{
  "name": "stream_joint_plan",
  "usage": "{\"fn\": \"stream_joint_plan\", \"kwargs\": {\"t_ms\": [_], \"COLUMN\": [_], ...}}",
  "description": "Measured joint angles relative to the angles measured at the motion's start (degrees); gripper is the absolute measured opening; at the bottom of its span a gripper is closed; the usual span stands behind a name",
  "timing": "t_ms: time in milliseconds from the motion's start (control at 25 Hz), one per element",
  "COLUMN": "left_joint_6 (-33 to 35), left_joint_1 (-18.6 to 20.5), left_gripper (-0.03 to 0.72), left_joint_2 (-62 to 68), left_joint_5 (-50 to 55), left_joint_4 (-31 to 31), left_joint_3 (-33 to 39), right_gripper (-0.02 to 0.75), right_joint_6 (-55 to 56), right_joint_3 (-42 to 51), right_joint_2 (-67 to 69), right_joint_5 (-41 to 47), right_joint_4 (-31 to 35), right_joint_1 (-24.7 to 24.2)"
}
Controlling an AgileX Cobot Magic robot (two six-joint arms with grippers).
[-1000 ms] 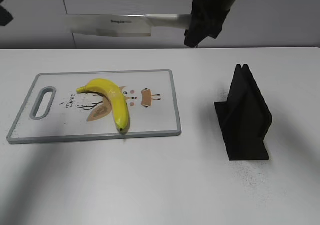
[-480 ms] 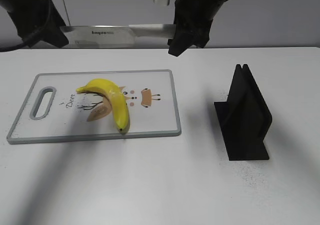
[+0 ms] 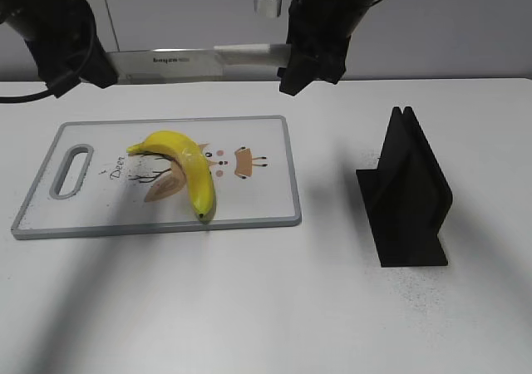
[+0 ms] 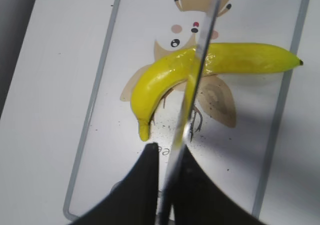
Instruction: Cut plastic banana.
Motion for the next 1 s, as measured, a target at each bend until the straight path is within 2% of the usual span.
{"fn": "stream_joint_plan", "kwargs": {"t_ms": [120, 480, 840, 1000], "left_joint_6": [0.56, 0.77, 0.27, -0.37], "left_joint_1": [-0.05, -0.05, -0.16, -0.29], "left_gripper": [0.005, 0.000, 0.001, 0.002], "left_joint_2": [-0.04, 2.12, 20.46, 21.75], "left_joint_5": [0.43, 0.41, -2.96, -1.88], "left_joint_4": [0.05, -0.50, -3.91, -3.25], "left_joint_3": [0.00, -0.07, -0.41, -1.66], "right_gripper": [0.197, 0.197, 0.197, 0.200], "right_joint_6": [-0.60, -0.68, -0.33, -0.38], "right_joint_3": [0.00, 0.00, -0.46, -1.44], "right_joint_2": [0.12, 1.23, 14.69, 15.72], "right_joint_5": [-0.34, -0.99, -2.25, -2.28], "right_joint_4": [-0.21, -1.47, -3.35, -3.85], "right_joint_1": [0.00, -0.29, -0.50, -0.76]}}
